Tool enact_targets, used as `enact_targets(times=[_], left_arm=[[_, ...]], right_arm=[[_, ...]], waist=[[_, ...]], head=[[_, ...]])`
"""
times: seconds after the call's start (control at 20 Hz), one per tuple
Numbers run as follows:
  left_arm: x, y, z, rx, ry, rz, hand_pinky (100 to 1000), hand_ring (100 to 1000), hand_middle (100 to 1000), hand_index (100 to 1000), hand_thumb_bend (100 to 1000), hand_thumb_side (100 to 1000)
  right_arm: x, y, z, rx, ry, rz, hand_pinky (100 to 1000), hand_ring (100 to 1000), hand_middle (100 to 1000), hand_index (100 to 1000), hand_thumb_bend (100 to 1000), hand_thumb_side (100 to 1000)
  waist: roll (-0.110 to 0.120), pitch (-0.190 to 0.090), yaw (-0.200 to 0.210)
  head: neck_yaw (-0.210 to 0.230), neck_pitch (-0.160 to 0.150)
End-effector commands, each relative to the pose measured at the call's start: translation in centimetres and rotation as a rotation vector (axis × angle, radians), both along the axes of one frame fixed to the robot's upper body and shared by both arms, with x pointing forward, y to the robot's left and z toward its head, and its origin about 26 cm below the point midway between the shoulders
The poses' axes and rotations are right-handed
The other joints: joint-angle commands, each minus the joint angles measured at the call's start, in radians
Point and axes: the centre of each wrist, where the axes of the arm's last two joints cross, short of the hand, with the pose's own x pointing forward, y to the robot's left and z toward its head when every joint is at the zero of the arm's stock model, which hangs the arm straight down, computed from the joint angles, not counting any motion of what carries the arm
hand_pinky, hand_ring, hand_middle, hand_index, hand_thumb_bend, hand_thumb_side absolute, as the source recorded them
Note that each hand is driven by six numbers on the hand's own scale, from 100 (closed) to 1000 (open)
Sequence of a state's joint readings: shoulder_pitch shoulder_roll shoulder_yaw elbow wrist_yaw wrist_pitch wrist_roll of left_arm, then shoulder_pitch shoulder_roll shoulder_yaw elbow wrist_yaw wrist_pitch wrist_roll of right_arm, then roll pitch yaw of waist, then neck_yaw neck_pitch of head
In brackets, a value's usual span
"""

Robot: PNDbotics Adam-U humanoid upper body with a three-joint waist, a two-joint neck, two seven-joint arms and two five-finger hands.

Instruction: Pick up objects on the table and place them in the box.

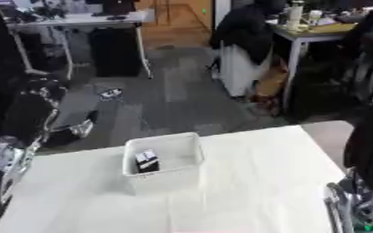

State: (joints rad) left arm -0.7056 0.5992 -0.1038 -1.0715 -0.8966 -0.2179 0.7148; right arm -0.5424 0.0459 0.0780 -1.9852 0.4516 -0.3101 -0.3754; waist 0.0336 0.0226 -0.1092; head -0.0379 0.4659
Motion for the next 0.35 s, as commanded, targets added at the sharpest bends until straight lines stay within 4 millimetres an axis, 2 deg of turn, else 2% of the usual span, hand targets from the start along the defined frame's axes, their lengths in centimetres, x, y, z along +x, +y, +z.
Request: enact_targets(times=[0.05,0.2,0.35], left_arm=[[-2.6,-2.6,2.2,-0.301,0.014,-0.229,441,688,736,899,328,1000],[-6.1,-5.9,2.1,-0.557,0.083,-0.463,410,657,721,890,290,1000],[-8.8,-7.8,3.7,-0.669,0.066,-0.611,413,648,720,883,247,1000]], right_arm=[[0.0,-0.7,0.8,-0.011,-0.021,-0.036,833,735,726,821,108,1000],[0.4,-1.3,0.7,-0.016,-0.013,-0.068,834,735,726,821,111,1000],[0.8,-1.7,0.3,-0.020,0.003,-0.086,833,735,726,822,115,1000]], waist=[[-0.006,-0.011,0.013],[-0.020,-0.015,0.042],[-0.028,-0.024,0.065]], head=[[-0.041,0.011],[-0.070,0.012],[-0.085,0.025]])
